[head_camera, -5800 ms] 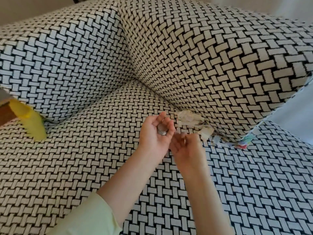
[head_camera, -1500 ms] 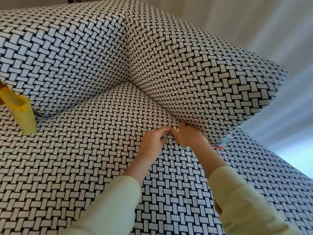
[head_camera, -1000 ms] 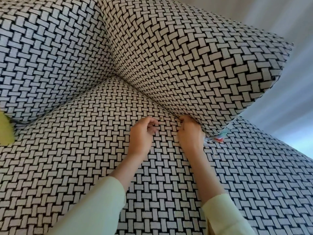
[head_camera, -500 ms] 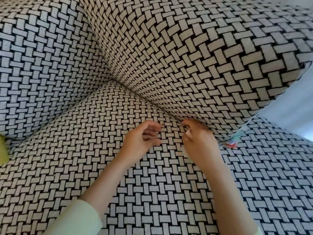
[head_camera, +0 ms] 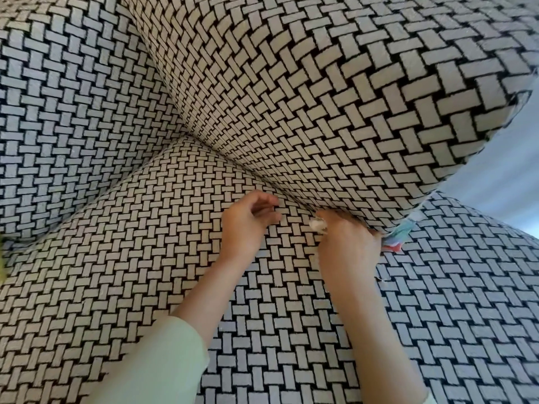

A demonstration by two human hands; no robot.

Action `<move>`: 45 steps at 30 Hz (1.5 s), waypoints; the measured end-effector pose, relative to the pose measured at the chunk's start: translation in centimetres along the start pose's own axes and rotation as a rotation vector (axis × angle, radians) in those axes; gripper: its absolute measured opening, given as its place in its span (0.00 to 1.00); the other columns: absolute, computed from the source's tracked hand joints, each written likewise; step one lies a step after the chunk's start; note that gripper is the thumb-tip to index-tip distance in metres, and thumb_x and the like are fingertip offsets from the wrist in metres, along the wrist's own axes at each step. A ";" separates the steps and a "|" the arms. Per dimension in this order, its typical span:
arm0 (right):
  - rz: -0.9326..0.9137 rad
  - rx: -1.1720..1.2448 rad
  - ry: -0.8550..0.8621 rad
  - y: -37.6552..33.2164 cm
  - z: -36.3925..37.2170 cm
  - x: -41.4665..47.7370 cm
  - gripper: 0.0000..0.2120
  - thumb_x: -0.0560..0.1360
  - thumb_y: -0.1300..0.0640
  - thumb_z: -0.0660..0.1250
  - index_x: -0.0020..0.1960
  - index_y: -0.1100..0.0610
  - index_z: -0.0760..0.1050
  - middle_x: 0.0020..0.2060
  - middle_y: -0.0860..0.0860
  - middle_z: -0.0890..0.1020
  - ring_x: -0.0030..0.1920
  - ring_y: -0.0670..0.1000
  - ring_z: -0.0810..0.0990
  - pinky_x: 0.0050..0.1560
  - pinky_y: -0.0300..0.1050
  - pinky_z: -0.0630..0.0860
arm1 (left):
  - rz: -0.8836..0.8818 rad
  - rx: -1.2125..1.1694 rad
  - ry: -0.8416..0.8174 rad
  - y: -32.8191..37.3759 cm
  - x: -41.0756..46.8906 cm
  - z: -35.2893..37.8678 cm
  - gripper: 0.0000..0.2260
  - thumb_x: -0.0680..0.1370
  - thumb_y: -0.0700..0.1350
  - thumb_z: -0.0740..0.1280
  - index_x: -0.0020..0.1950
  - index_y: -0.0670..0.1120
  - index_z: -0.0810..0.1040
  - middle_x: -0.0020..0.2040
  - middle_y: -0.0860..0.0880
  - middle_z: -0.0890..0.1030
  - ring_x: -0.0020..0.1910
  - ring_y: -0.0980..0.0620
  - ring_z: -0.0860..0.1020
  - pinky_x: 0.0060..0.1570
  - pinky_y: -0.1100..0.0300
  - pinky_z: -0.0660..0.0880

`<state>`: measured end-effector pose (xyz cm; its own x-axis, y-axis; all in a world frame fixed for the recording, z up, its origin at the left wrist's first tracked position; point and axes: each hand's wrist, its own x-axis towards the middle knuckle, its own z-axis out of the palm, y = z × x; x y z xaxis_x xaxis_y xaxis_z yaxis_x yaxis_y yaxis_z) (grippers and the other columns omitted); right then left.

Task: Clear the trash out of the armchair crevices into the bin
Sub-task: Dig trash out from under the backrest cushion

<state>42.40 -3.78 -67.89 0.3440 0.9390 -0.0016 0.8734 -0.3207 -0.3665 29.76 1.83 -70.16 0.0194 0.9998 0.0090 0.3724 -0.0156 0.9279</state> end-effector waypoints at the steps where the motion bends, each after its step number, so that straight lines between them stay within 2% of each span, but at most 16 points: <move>1: -0.003 0.038 0.045 0.1 0.1 0.1 0.17 0.74 0.67 0.59 0.58 0.52 0.75 0.45 0.51 0.83 0.47 0.54 0.80 0.48 0.46 0.71 | 0.027 0.042 -0.012 -0.1 0.0 0.1 0.07 0.71 0.34 0.71 0.44 0.45 0.79 0.41 0.58 0.79 0.39 0.70 0.77 0.43 0.80 0.70; 4: -0.027 0.197 0.200 0.3 0.4 0.4 0.18 0.67 0.73 0.63 0.50 0.56 0.81 0.35 0.56 0.84 0.35 0.58 0.81 0.34 0.40 0.67 | 0.120 0.152 -0.040 -0.2 -0.1 0.4 0.08 0.73 0.32 0.67 0.48 0.42 0.81 0.40 0.58 0.78 0.39 0.74 0.75 0.43 0.81 0.69; 8: -0.021 0.454 0.282 0.1 0.7 0.4 0.21 0.63 0.76 0.60 0.46 0.58 0.82 0.33 0.54 0.84 0.34 0.57 0.80 0.35 0.38 0.66 | 0.063 0.109 -0.041 0.8 0.0 0.6 0.14 0.73 0.27 0.63 0.47 0.46 0.77 0.39 0.56 0.79 0.39 0.66 0.78 0.39 0.77 0.72; 12: 0.120 0.836 0.069 -0.7 0.0 0.2 0.20 0.68 0.75 0.56 0.47 0.54 0.78 0.34 0.41 0.77 0.36 0.41 0.75 0.36 0.33 0.70 | -0.328 -0.471 0.069 2.7 -0.4 0.3 0.17 0.72 0.26 0.65 0.50 0.48 0.74 0.40 0.50 0.81 0.40 0.60 0.79 0.36 0.73 0.76; 16: 0.317 1.335 -0.109 -1.4 -0.2 0.1 0.10 0.76 0.66 0.58 0.37 0.59 0.72 0.29 0.46 0.74 0.31 0.47 0.72 0.34 0.43 0.70 | -0.466 -0.906 0.019 4.7 -1.7 0.7 0.16 0.73 0.27 0.63 0.48 0.48 0.75 0.42 0.49 0.80 0.38 0.59 0.79 0.36 0.71 0.78; 20: 0.594 1.905 -0.370 -1.8 -0.6 0.1 0.12 0.77 0.52 0.61 0.50 0.62 0.74 0.36 0.52 0.78 0.38 0.50 0.78 0.39 0.45 0.73 | -0.359 -0.781 -0.085 6.2 -3.2 2.0 0.15 0.72 0.28 0.65 0.46 0.48 0.76 0.42 0.51 0.80 0.39 0.57 0.80 0.34 0.65 0.78; 22: 0.612 1.975 -0.371 -2.0 -0.4 -0.1 0.11 0.77 0.53 0.61 0.49 0.62 0.74 0.35 0.53 0.78 0.37 0.50 0.79 0.38 0.43 0.74 | -0.226 -0.547 -0.130 6.2 -3.9 2.6 0.17 0.71 0.26 0.65 0.45 0.50 0.76 0.45 0.51 0.80 0.41 0.58 0.79 0.38 0.64 0.79; 28: 0.664 1.869 -0.181 -2.3 -0.1 -0.4 0.12 0.77 0.56 0.61 0.56 0.64 0.74 0.38 0.52 0.80 0.31 0.43 0.81 0.29 0.35 0.77 | 0.290 0.006 -0.091 5.6 -5.0 2.9 0.22 0.68 0.29 0.69 0.48 0.56 0.73 0.53 0.55 0.70 0.52 0.60 0.73 0.49 0.74 0.71; 30: 0.701 1.843 -0.210 -1.8 -0.8 -0.2 0.09 0.77 0.55 0.62 0.45 0.61 0.74 0.27 0.49 0.79 0.24 0.44 0.79 0.24 0.35 0.74 | 0.191 0.029 -0.124 5.2 -4.6 2.4 0.22 0.68 0.33 0.71 0.48 0.59 0.72 0.55 0.56 0.71 0.55 0.57 0.71 0.51 0.71 0.71; 32: 0.700 1.763 -0.262 -1.4 -1.3 0.1 0.11 0.76 0.54 0.61 0.38 0.59 0.70 0.19 0.46 0.72 0.18 0.44 0.72 0.20 0.35 0.68 | -0.064 -0.228 -0.260 4.7 -4.1 1.6 0.19 0.67 0.36 0.72 0.49 0.57 0.73 0.53 0.56 0.74 0.51 0.58 0.73 0.45 0.69 0.72; 34: 0.656 1.721 -0.294 -1.5 -1.4 0.0 0.10 0.75 0.55 0.61 0.38 0.58 0.67 0.19 0.47 0.69 0.17 0.44 0.66 0.19 0.33 0.62 | -0.229 -0.524 -0.306 4.2 -3.6 1.2 0.15 0.65 0.38 0.67 0.48 0.52 0.76 0.50 0.53 0.78 0.48 0.54 0.76 0.45 0.63 0.71; 36: 0.641 1.640 -0.300 -2.2 -1.4 -0.5 0.08 0.74 0.56 0.62 0.41 0.59 0.68 0.22 0.48 0.69 0.19 0.44 0.65 0.20 0.32 0.62 | -0.278 -0.542 -0.269 3.8 -2.9 1.7 0.11 0.69 0.36 0.63 0.47 0.49 0.76 0.48 0.49 0.79 0.47 0.51 0.76 0.43 0.63 0.73; 38: 0.607 1.609 -0.212 -2.3 -1.7 -0.5 0.08 0.74 0.58 0.63 0.37 0.57 0.69 0.21 0.47 0.68 0.20 0.44 0.65 0.20 0.32 0.62 | -0.255 -0.328 -0.287 3.9 -2.4 2.7 0.12 0.76 0.32 0.57 0.46 0.48 0.73 0.45 0.50 0.78 0.46 0.52 0.76 0.41 0.66 0.75; 40: 0.438 1.443 -0.034 -1.6 -2.4 -0.2 0.17 0.73 0.60 0.63 0.27 0.53 0.65 0.19 0.45 0.66 0.21 0.45 0.63 0.22 0.36 0.61 | -0.085 0.118 -0.357 3.7 -1.7 3.6 0.08 0.78 0.36 0.58 0.51 0.48 0.72 0.50 0.50 0.77 0.53 0.50 0.75 0.52 0.59 0.73; 43: 0.120 0.609 0.048 0.3 -3.3 -0.1 0.21 0.74 0.54 0.61 0.24 0.54 0.61 0.21 0.48 0.66 0.24 0.49 0.65 0.27 0.41 0.61 | 0.145 0.782 -0.487 3.5 -1.4 4.5 0.18 0.76 0.46 0.62 0.65 0.46 0.66 0.60 0.48 0.71 0.62 0.47 0.68 0.62 0.54 0.61; 45: 0.032 0.252 0.007 1.2 -3.6 -0.1 0.19 0.77 0.49 0.57 0.31 0.56 0.64 0.27 0.49 0.69 0.31 0.52 0.69 0.32 0.43 0.62 | 0.222 0.924 -0.483 3.5 -2.2 5.6 0.25 0.75 0.50 0.62 0.70 0.45 0.61 0.66 0.47 0.66 0.68 0.47 0.64 0.69 0.53 0.54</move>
<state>44.61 -4.67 -64.98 0.3734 0.9276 -0.0114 0.7489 -0.3087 -0.5864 36.26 -0.51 -69.00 0.4641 0.8644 -0.1934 0.8707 -0.4049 0.2793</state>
